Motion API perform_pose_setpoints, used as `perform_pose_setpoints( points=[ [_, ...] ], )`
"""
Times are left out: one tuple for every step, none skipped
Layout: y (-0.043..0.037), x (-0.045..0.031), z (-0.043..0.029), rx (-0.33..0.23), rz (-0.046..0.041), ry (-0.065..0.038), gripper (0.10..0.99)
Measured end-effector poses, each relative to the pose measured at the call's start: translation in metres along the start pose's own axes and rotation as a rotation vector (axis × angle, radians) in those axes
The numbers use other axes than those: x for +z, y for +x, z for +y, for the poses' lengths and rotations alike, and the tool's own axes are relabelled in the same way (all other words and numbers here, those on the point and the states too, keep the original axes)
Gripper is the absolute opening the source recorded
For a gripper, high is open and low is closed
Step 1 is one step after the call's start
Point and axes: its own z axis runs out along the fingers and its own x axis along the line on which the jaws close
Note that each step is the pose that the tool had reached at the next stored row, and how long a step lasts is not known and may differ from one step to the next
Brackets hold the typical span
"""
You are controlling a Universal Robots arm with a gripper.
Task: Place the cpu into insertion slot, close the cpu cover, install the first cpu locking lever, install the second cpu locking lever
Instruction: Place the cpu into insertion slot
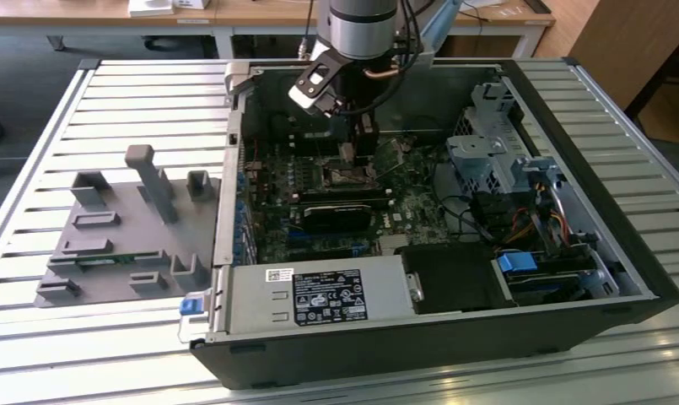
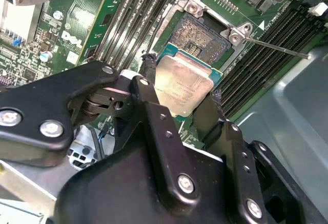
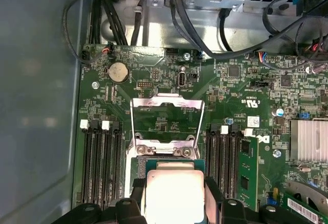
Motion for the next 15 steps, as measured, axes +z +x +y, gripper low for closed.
perform_pose_setpoints(
  points=[
    [0.0001, 0.0017, -0.0008, 0.0, 0.0, 0.0, 0.541],
    [0.0001, 0.0025, -0.0016, 0.0, -0.0001, 0.0, 0.541],
    [0.0002, 0.003, -0.0023, 0.0, -0.0001, 0.0, 0.541],
    [0.0002, 0.0037, -0.0032, 0.0, -0.0001, 0.0, 0.541],
    [0.0003, 0.0043, -0.0039, 0.0, 0.0, 0.0, 0.541],
    [0.0003, 0.0049, -0.0045, 0.0, 0.0, 0.0, 0.541],
    [0.0005, 0.0057, -0.005, 0.0, 0.0, 0.0, 0.541],
    [0.0007, 0.0065, -0.0055, 0.0, 0.0, 0.0, 0.541],
    [0.0009, 0.0073, -0.0059, 0.0, 0.0, 0.0, 0.541],
    [0.001, 0.0081, -0.0064, 0.0, 0.0001, 0.0, 0.541],
    [0.0012, 0.009, -0.007, 0.0, 0.0, 0.0, 0.541],
    [0.0013, 0.0099, -0.0075, 0.0, 0.0, 0.0, 0.541],
    [0.0015, 0.0108, -0.0081, 0.0, 0.0, 0.0, 0.541],
    [0.0017, 0.0116, -0.0086, 0.0, 0.0, 0.0, 0.541],
    [0.0019, 0.0125, -0.0091, 0.0, 0.0, 0.0, 0.541]
  ],
)
